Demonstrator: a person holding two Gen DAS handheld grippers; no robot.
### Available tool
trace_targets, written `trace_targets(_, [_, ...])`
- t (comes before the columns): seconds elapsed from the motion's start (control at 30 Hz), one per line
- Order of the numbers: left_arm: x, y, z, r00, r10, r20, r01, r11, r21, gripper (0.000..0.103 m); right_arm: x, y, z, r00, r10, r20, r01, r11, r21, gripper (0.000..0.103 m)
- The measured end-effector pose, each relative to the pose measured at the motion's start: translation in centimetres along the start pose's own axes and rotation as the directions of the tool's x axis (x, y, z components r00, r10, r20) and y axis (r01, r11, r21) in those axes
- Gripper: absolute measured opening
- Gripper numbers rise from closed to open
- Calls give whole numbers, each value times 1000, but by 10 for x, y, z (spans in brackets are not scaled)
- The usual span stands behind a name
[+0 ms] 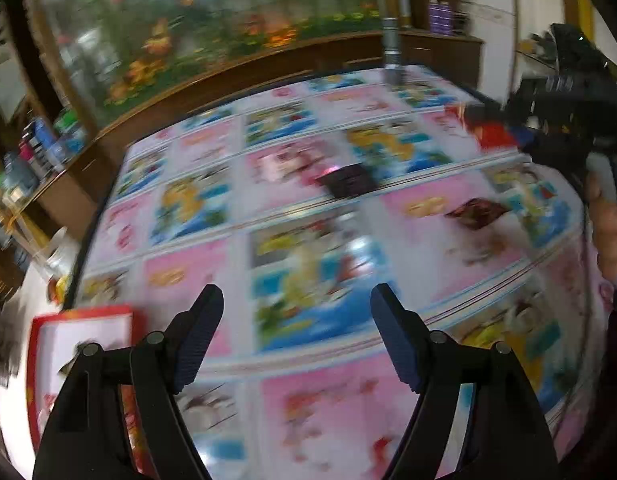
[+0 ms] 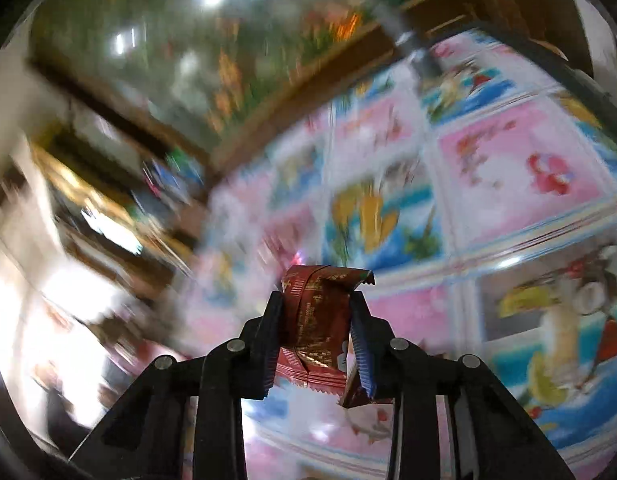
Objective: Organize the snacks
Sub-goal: 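Grasp the red-brown foil candy on the table with the right tool, then grasp the brown foil candy with the left tool while the right tool holds its candy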
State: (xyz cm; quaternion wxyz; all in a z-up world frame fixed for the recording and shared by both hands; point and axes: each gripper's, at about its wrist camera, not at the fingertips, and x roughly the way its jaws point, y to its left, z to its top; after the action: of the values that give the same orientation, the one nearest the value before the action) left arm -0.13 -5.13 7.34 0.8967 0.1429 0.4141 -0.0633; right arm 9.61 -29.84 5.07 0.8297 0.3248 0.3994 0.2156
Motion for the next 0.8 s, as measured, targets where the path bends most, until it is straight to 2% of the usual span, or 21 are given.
trace_targets(0.07, [9, -19, 9, 1000, -30, -7, 30, 999, 31, 76, -23, -22, 6, 996, 54, 74, -61, 994, 95, 33])
trace_targets(0.13, [19, -40, 18, 998, -59, -16, 59, 996, 63, 76, -31, -37, 7, 993, 51, 110, -68, 985, 158, 33])
trace_targets(0.23, [36, -74, 36, 995, -98, -15, 99, 986, 134, 76, -27, -50, 8, 992, 50, 116, -76, 969, 236, 33])
trace_targets(0.4, [53, -110, 52, 993, -113, -14, 113, 961, 253, 76, -37, -71, 10, 986, 40, 162, -90, 944, 317, 33])
trace_targets(0.5, [60, -128, 55, 990, -140, -33, 143, 930, 338, 76, -42, -81, 11, 983, 40, 177, -99, 935, 340, 33])
trace_targets(0.63, [67, -149, 52, 990, -138, -38, 139, 870, 474, 76, -43, -84, 13, 981, 41, 188, -107, 930, 352, 33])
trace_targets(0.7, [73, -154, 52, 987, -147, -59, 157, 845, 512, 76, -44, -85, 13, 980, 40, 193, -108, 929, 353, 33])
trace_targets(0.8, [80, -154, 57, 984, -163, -65, 173, 838, 517, 76, -44, -86, 14, 980, 34, 196, -104, 927, 359, 33])
